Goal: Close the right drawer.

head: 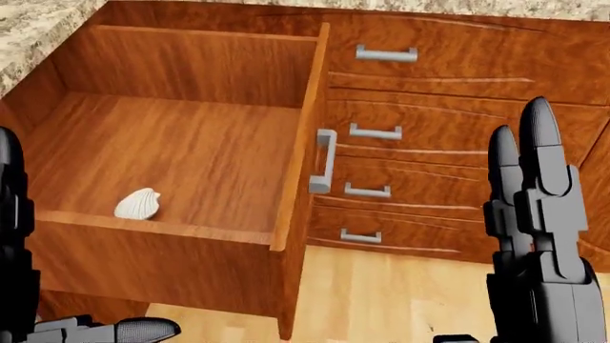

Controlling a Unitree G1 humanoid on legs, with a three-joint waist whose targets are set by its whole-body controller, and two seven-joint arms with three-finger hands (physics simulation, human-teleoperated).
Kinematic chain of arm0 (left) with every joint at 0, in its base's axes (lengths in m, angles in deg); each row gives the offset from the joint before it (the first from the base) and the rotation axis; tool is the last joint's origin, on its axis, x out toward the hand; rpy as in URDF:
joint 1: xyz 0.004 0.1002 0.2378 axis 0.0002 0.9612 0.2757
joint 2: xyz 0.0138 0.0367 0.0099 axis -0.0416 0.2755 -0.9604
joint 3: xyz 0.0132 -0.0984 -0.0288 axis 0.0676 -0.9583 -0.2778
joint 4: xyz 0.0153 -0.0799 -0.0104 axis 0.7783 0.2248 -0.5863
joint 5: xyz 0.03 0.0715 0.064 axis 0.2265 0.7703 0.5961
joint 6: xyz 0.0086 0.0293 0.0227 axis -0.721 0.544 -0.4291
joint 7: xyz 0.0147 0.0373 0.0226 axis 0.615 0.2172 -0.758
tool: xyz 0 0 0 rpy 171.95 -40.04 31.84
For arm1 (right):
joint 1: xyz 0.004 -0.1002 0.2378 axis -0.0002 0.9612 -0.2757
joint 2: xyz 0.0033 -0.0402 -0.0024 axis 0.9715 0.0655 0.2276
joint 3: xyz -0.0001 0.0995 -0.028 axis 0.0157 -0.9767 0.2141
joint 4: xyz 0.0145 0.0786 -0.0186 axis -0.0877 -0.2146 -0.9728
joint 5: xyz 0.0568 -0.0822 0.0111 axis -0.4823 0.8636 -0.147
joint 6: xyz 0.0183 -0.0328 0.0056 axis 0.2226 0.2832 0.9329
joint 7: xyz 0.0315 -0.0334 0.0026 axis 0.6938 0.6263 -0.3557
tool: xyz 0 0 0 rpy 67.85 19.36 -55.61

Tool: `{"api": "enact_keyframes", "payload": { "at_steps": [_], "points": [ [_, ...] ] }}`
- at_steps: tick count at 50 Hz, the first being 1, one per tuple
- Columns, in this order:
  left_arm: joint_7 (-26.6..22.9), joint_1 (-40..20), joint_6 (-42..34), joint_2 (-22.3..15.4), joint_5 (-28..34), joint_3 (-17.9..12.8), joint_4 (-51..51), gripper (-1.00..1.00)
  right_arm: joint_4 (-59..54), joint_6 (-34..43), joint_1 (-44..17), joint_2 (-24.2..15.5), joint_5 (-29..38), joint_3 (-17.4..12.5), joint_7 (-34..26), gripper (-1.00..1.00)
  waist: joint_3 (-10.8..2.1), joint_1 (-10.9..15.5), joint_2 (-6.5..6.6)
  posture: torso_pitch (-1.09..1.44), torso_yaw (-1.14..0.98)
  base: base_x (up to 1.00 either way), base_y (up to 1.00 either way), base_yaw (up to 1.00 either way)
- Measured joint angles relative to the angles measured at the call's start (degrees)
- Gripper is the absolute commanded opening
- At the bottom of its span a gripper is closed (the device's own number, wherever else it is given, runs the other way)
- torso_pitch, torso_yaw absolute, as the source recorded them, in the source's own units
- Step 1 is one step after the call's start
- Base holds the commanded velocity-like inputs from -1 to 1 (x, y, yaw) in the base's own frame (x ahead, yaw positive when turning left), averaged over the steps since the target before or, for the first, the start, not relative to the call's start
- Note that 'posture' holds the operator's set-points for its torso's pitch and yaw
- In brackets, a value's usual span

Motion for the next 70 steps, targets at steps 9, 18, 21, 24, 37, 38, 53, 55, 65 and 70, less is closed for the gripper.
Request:
{"api": "enact_keyframes", "payload": {
  "at_steps": [9,18,21,24,37,38,53,55,65,70],
  "points": [
    [-0.3,0.1,0.3,0.4,0.0,0.7,-0.1,1.00,0.5,-0.6,-0.2,-0.3,0.0,-0.4,0.1,1.00,0.51,-1.2,-3.33,0.00,0.00,0.00,0.36,0.00],
    [-0.6,-0.2,0.4,0.3,-0.1,0.9,-0.9,1.00,1.0,-0.4,-0.2,-0.3,-0.1,-0.6,0.4,1.00,0.40,-1.3,0.73,0.00,0.00,0.00,0.36,0.00],
    [-0.5,-0.3,0.4,-0.2,-0.1,0.3,-0.3,1.00,0.5,-0.4,-0.3,0.2,0.0,0.0,0.2,1.00,-0.20,-0.4,2.94,0.00,0.00,0.00,0.36,0.00],
    [-0.1,0.5,-0.2,0.0,0.0,-0.2,0.2,1.00,-0.5,0.3,0.1,0.1,0.1,0.7,-0.2,1.00,0.03,0.3,2.28,0.00,0.00,0.00,0.36,0.00],
    [-0.5,0.4,0.3,0.4,0.1,1.3,0.5,1.00,-0.2,-0.2,0.0,-0.3,0.1,-0.6,0.2,1.00,0.34,-1.3,-3.41,0.00,0.00,0.00,0.36,0.00],
    [-0.6,0.5,0.1,0.3,0.1,1.4,0.7,1.00,-0.6,0.1,0.2,-0.3,0.1,-0.7,0.3,1.00,-0.01,-1.3,-3.65,0.00,0.00,0.00,0.37,0.00],
    [-0.1,0.2,0.0,0.0,0.1,-0.1,0.7,1.00,0.1,0.1,0.0,0.0,-0.3,0.1,-0.2,1.00,-0.08,-0.4,-0.51,0.00,0.00,0.00,0.15,0.00],
    [-0.2,0.1,0.1,0.0,0.1,0.1,0.4,1.00,0.8,-0.2,-0.1,0.1,-0.4,-0.1,-0.1,1.00,-0.22,-0.1,-1.83,0.00,0.00,0.00,0.00,0.00],
    [-0.4,0.2,0.2,0.1,0.1,0.6,0.2,1.00,0.1,-0.1,0.1,0.0,-0.4,-0.2,0.1,1.00,-1.08,0.4,-2.33,0.00,0.00,0.00,0.00,0.00],
    [-0.5,0.1,0.5,0.1,0.2,0.8,-0.1,1.00,0.4,-0.3,0.0,-0.1,-0.5,-0.1,0.2,1.00,-1.57,0.2,-1.58,0.00,0.00,0.00,0.00,0.00]
  ]
}}
